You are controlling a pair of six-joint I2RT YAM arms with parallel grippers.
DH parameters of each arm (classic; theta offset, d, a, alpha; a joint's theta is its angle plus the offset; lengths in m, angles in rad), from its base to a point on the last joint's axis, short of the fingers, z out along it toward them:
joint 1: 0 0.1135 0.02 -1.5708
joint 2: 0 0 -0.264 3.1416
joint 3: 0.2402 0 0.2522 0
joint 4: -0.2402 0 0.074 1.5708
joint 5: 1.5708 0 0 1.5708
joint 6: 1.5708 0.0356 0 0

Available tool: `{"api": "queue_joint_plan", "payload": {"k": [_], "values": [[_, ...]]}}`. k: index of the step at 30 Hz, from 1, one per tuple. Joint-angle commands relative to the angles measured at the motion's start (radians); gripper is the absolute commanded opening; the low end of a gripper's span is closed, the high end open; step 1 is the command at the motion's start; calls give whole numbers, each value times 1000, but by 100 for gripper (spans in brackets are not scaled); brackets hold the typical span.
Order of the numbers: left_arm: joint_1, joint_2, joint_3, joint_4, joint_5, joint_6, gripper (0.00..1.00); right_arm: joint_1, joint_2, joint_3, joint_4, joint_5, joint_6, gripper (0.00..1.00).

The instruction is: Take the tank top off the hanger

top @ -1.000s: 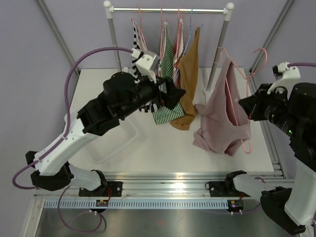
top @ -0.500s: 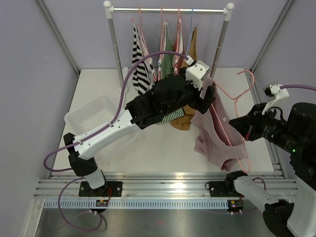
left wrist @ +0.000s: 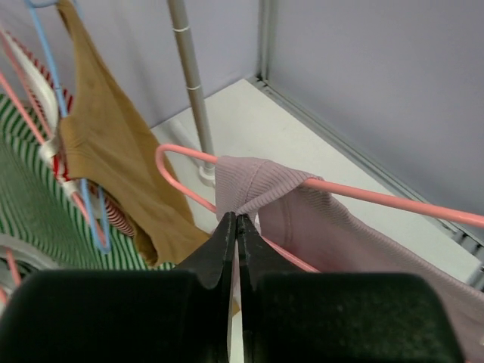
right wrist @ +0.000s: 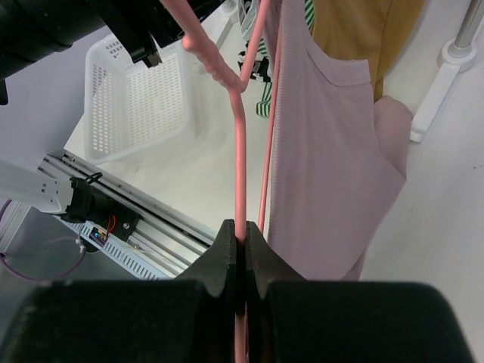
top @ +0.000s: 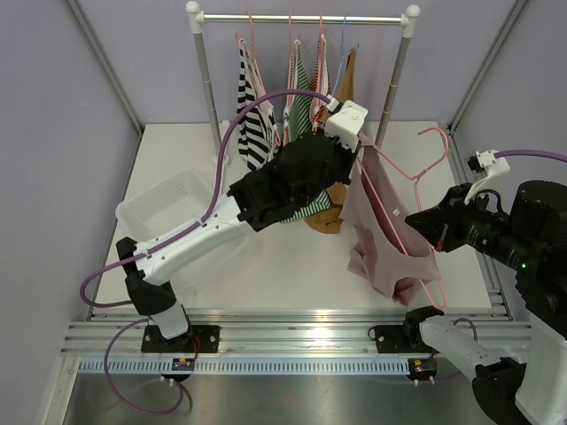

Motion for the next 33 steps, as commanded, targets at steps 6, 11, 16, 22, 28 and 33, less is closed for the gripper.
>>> {"api": "queue_joint_plan", "payload": {"k": [6,11,16,22,28,33], "values": [[47,-81,-50,59,-285,-74,0,49,-14,-35,61,-18,-46,0],[95,-126,-86,-19,-462,-195,0,98,-36,-41,41,-35,-91,0],[170,-176,-126,-91,-455,-324,0,122,-54,-40,44,-61,-114,0],[211,-209,-144,-132,-320,-384,0,125,-90,-53,137,-30,-128,0],[150,-431,-521,288,140,-299,0,125,-151,-208,532,-110,-13,0],[34,-528,-700,508,363,-203,0,125,-159,-374,824,-146,67,0]]}}
